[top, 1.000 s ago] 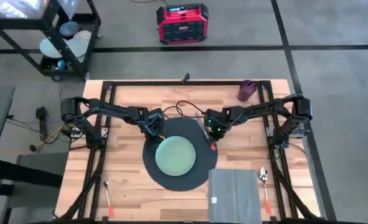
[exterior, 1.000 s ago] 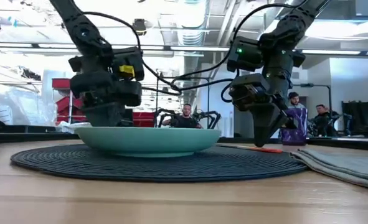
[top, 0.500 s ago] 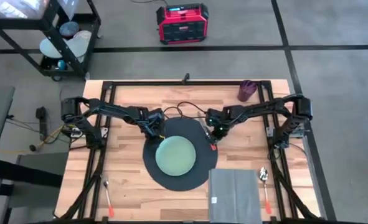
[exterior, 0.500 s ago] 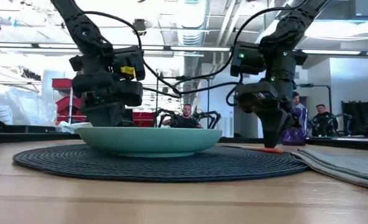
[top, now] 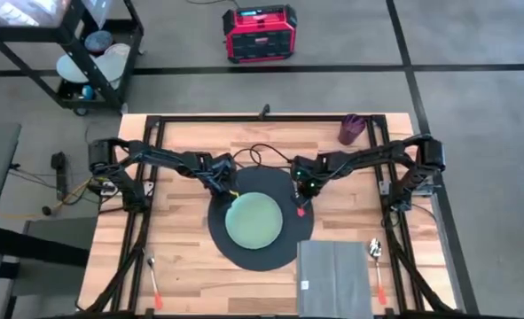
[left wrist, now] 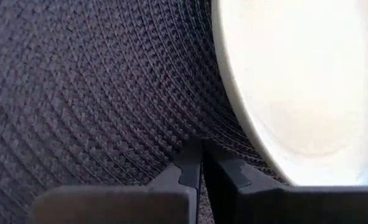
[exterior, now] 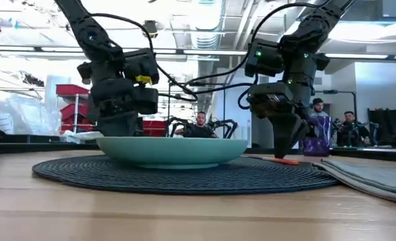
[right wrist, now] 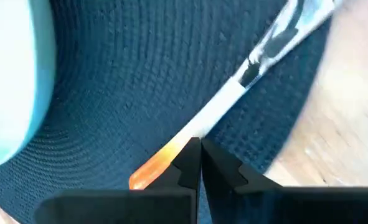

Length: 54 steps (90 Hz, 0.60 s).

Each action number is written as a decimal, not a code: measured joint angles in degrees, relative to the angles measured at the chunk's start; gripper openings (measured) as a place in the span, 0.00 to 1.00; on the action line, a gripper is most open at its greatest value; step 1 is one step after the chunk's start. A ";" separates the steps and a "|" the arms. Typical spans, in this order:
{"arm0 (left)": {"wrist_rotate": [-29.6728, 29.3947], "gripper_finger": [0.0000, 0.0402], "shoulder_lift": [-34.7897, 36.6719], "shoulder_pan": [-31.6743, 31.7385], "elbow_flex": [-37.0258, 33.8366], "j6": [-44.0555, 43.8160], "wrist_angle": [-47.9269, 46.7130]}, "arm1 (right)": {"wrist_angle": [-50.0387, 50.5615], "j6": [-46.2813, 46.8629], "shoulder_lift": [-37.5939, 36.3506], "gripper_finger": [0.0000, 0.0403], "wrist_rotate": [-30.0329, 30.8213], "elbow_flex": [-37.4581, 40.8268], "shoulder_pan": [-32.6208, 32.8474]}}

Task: Set table place
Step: Put the orange knife on the blue placemat to the right of the green plate

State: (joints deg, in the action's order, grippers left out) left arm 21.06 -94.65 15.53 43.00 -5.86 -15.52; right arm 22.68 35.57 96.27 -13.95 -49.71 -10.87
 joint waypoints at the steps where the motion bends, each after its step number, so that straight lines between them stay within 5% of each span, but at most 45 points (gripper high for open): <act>1: 0.00 0.00 0.00 0.00 0.00 -0.05 0.07 | -0.23 -0.01 0.00 0.00 -0.09 0.00 0.04; 32: 0.26 0.00 -0.02 0.00 -0.02 -0.86 0.25 | 2.06 0.42 -0.71 0.00 2.63 0.00 0.09; 54: 0.43 0.00 0.00 0.00 -0.02 -0.86 0.34 | 3.49 -4.01 -2.25 0.00 3.61 0.02 -5.95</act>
State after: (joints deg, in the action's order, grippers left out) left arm 21.49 -94.65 15.53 42.98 -6.72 -15.18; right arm 26.17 31.57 94.02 -10.34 -49.69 -16.82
